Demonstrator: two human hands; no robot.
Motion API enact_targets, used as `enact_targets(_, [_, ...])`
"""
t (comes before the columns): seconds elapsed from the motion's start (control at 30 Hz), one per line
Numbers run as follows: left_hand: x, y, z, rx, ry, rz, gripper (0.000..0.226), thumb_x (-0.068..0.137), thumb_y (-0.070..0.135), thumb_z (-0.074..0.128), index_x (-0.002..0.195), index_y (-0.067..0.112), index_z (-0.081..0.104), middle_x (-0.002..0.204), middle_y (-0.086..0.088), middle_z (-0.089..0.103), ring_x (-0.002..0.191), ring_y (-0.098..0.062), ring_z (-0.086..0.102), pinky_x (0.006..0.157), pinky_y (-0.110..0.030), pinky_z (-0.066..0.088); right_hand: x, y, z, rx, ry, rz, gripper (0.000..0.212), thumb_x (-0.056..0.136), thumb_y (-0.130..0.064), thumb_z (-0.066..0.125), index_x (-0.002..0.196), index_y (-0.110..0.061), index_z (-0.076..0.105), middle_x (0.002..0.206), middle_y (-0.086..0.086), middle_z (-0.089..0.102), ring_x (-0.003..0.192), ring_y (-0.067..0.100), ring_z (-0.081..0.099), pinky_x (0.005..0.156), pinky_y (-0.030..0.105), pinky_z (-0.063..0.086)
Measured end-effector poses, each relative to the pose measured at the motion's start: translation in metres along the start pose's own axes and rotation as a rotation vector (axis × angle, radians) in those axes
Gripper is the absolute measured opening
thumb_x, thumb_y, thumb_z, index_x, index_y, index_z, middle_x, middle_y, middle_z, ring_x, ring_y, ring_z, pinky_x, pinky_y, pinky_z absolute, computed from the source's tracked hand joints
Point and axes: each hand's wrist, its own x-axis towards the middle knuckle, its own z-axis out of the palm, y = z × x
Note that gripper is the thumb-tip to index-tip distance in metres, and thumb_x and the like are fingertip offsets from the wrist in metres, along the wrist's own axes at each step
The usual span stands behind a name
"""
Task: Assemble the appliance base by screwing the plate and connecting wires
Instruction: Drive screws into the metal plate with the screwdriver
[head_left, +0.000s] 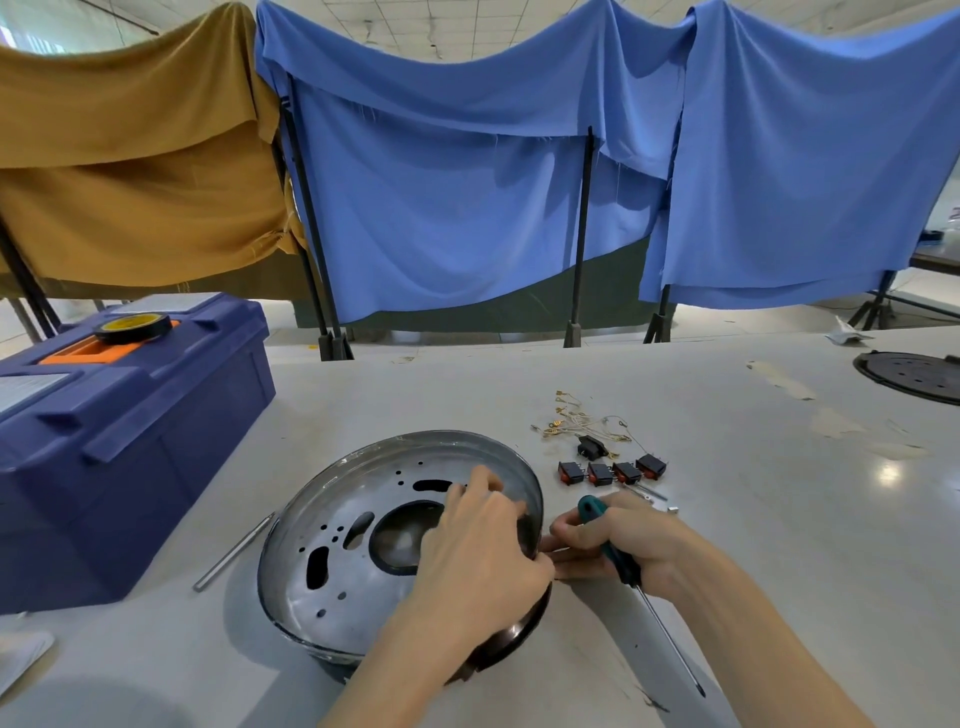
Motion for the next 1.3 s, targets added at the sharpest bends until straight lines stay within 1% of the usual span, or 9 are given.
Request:
enact_targets(0.13, [0.003, -0.006, -0.008, -0.044, 0.003, 0.021, 0.031, 0.081, 0.040, 0.061, 0.107, 0.024, 0.067, 0.126, 0.010, 0.039, 0.116, -0.012, 0.039, 0.085, -0.036, 0.048, -0.002, -0.001, 0.006, 0.125, -0.024, 0.016, 0.010, 0.088, 0.018, 0.054, 0.087, 0.009, 0.059, 0.086, 0.033, 0.069, 0.067, 0.039, 0.072, 0.052, 0.039, 0.059])
enact_targets(0.23, [0.007, -0.011, -0.022, -0.174, 0.059, 0.055, 0.039, 0.082, 0.040, 0.065, 0.115, 0.021, 0.067, 0.126, 0.012, 0.045, 0.117, -0.008, 0.043, 0.092, -0.028, 0.043, -0.006, -0.007, 0.007, 0.245, -0.021, -0.047, 0.013, 0.079, 0.016, 0.060, 0.087, 0.006, 0.058, 0.093, 0.037, 0.068, 0.071, 0.042, 0.072, 0.054, 0.040, 0.060])
enact_targets(0.37, [0.014, -0.015, -0.056, -0.470, 0.146, 0.058, 0.047, 0.078, 0.037, 0.075, 0.122, 0.021, 0.067, 0.120, 0.018, 0.057, 0.109, 0.001, 0.052, 0.086, -0.014, 0.037, -0.016, -0.020, 0.004, 0.436, -0.076, -0.204, 0.016, 0.071, 0.010, 0.063, 0.086, 0.006, 0.060, 0.102, 0.039, 0.066, 0.083, 0.045, 0.072, 0.061, 0.040, 0.061])
enact_targets(0.5, [0.014, -0.016, -0.077, -0.765, 0.106, 0.107, 0.015, 0.080, 0.031, 0.076, 0.095, 0.033, 0.078, 0.104, 0.022, 0.068, 0.091, 0.002, 0.064, 0.076, -0.013, 0.049, -0.026, -0.029, 0.009, 0.514, -0.151, -0.300, 0.012, 0.073, 0.006, 0.061, 0.073, 0.010, 0.072, 0.103, 0.032, 0.069, 0.090, 0.039, 0.073, 0.064, 0.035, 0.061])
enact_targets(0.57, [0.015, -0.017, -0.080, -0.878, 0.085, 0.106, 0.013, 0.081, 0.029, 0.074, 0.092, 0.035, 0.078, 0.102, 0.019, 0.070, 0.087, -0.002, 0.068, 0.069, -0.011, 0.050, -0.030, -0.032, 0.015, 0.533, -0.141, -0.340, 0.015, 0.074, 0.004, 0.060, 0.080, 0.012, 0.071, 0.103, 0.030, 0.070, 0.087, 0.036, 0.074, 0.062, 0.032, 0.061])
enact_targets(0.63, [0.017, -0.020, -0.081, -0.972, 0.086, 0.079, 0.014, 0.081, 0.029, 0.074, 0.093, 0.033, 0.077, 0.101, 0.011, 0.073, 0.088, -0.009, 0.070, 0.072, -0.018, 0.054, -0.034, -0.038, 0.021, 0.549, -0.115, -0.404, 0.019, 0.073, 0.004, 0.061, 0.092, 0.008, 0.062, 0.103, 0.030, 0.070, 0.086, 0.036, 0.074, 0.061, 0.032, 0.061])
enact_targets(0.73, [0.017, -0.026, -0.083, -1.152, 0.067, -0.013, 0.023, 0.077, 0.033, 0.074, 0.097, 0.024, 0.077, 0.095, -0.006, 0.075, 0.086, -0.026, 0.073, 0.074, -0.036, 0.059, -0.039, -0.050, 0.033, 0.477, -0.081, -0.514, 0.018, 0.079, 0.003, 0.060, 0.096, 0.006, 0.057, 0.103, 0.031, 0.069, 0.092, 0.038, 0.072, 0.065, 0.032, 0.061])
enact_targets(0.87, [0.011, -0.036, -0.081, -1.461, 0.112, -0.104, 0.030, 0.072, 0.029, 0.075, 0.093, 0.007, 0.076, 0.089, -0.021, 0.074, 0.071, -0.032, 0.072, 0.059, -0.035, 0.057, -0.042, -0.065, 0.052, 0.337, -0.044, -0.607, 0.008, 0.091, 0.006, 0.056, 0.098, 0.009, 0.058, 0.103, 0.033, 0.069, 0.095, 0.041, 0.071, 0.073, 0.034, 0.061])
enact_targets(1.3, [-0.002, -0.063, -0.081, -1.596, 0.185, -0.122, 0.044, 0.071, 0.033, 0.077, 0.099, -0.001, 0.073, 0.093, -0.023, 0.072, 0.077, -0.033, 0.070, 0.063, -0.035, 0.056, -0.040, -0.072, 0.101, 0.122, 0.084, -0.703, 0.004, 0.086, 0.006, 0.066, 0.085, 0.002, 0.066, 0.077, 0.017, 0.074, 0.073, 0.029, 0.075, 0.068, 0.031, 0.062])
